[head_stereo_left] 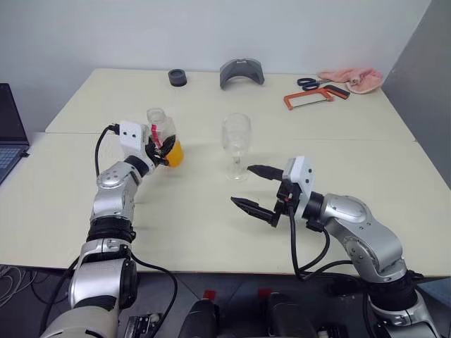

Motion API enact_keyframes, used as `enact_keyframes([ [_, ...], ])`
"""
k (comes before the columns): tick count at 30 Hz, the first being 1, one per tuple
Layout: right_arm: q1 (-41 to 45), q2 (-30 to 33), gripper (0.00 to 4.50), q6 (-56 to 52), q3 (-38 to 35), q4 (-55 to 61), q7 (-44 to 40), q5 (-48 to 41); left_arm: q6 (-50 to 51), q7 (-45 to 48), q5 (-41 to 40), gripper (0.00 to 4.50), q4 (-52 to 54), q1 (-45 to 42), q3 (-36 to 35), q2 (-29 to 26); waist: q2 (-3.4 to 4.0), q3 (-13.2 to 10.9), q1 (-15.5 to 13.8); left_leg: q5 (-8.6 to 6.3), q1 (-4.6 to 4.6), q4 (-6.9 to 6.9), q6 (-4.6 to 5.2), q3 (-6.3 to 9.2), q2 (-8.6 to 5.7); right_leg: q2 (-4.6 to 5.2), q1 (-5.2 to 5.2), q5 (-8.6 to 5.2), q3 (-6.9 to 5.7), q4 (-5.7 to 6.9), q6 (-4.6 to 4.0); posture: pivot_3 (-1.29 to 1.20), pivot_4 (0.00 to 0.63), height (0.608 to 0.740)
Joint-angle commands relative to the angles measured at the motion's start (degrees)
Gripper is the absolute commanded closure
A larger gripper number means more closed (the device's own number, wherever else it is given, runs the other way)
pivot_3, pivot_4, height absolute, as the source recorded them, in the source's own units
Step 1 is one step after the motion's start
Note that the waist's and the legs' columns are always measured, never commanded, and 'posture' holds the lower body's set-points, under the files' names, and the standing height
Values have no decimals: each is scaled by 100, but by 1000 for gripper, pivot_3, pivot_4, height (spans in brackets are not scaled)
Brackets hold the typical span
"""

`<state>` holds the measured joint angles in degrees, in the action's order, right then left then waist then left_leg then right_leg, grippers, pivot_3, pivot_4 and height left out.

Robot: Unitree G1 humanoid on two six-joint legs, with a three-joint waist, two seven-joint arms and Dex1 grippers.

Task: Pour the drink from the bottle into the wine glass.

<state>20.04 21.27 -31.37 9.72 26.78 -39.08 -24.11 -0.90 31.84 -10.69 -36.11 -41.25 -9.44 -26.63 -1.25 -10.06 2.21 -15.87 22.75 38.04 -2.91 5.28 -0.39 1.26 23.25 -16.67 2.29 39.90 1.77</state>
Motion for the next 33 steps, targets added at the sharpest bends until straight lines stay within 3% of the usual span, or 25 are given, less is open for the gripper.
enact_keyframes([
  [1,257,-78,0,-39,-347,296,207,-234,-451,3,343,2760,752,-213,253,-151,0,0,-3,0,1,1,-1,1,0,0,0,0,0,0,0,0,150,740],
  [5,479,-16,0,-62,-613,154,336,-320,-969,-33,943,2760,938,-418,654,-357,0,0,-2,0,1,1,0,1,-3,0,0,0,-1,0,0,0,150,740],
  [17,1277,1054,0,434,-1147,-1383,-579,-178,-2563,-395,2200,2766,73,-1242,1423,-576,-1,-1,-16,-1,-1,-3,3,-46,-9,-8,3,0,6,-1,0,0,150,740],
  [33,1213,786,0,96,-980,-1105,-121,-192,-3768,-1545,3522,2766,-1030,-1986,1997,-721,-2,-2,-29,-1,9,-3,3,-47,-8,-3,11,0,5,0,0,0,150,740],
])
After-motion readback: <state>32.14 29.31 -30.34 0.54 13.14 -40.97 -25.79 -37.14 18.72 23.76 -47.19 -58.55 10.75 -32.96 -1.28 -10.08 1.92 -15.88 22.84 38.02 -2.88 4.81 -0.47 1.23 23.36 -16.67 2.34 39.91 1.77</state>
